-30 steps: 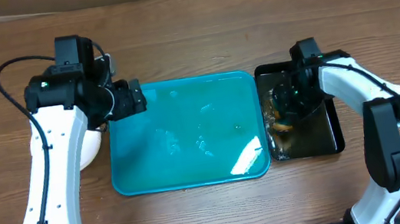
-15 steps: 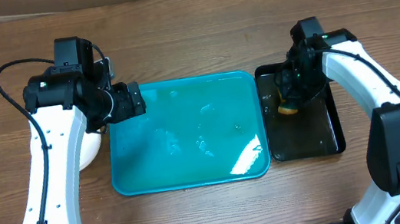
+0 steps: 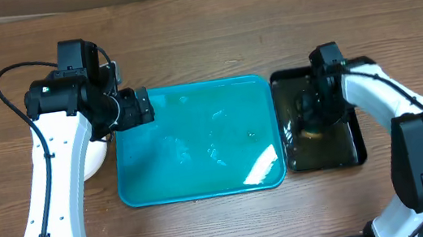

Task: Clean dirty plates on tray and stack at the side

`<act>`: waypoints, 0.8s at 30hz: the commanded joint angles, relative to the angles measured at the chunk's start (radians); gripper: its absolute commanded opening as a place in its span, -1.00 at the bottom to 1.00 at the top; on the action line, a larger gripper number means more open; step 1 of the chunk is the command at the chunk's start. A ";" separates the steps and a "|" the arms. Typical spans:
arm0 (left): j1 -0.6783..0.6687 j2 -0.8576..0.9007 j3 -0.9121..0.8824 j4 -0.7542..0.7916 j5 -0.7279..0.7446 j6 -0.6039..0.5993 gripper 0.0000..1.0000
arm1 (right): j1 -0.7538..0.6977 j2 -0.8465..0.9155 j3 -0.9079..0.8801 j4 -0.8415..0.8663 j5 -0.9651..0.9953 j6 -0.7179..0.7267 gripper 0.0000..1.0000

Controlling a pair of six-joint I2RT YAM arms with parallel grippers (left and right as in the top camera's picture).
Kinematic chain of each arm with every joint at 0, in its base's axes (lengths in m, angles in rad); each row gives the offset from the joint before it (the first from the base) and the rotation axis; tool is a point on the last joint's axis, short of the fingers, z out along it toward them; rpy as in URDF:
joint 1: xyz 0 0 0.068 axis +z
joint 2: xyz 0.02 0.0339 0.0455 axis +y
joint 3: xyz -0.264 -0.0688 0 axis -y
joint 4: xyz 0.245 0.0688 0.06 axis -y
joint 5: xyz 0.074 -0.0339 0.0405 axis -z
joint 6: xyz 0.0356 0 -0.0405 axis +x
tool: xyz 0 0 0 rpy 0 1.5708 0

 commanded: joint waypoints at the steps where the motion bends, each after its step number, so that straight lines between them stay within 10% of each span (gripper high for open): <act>1: 0.000 -0.002 0.002 -0.001 -0.007 0.015 0.85 | 0.002 0.011 0.151 -0.103 0.013 -0.003 -0.85; 3: 0.000 -0.002 0.002 -0.001 -0.007 0.015 0.86 | 0.002 0.011 0.217 -0.175 0.013 -0.003 -0.25; 6: -0.001 -0.002 0.002 -0.003 -0.007 0.015 0.86 | 0.002 0.005 0.283 -0.246 0.013 -0.003 0.11; 24: 0.000 -0.005 0.002 -0.038 -0.010 0.053 0.82 | 0.017 -0.489 0.312 -0.258 0.017 0.002 0.07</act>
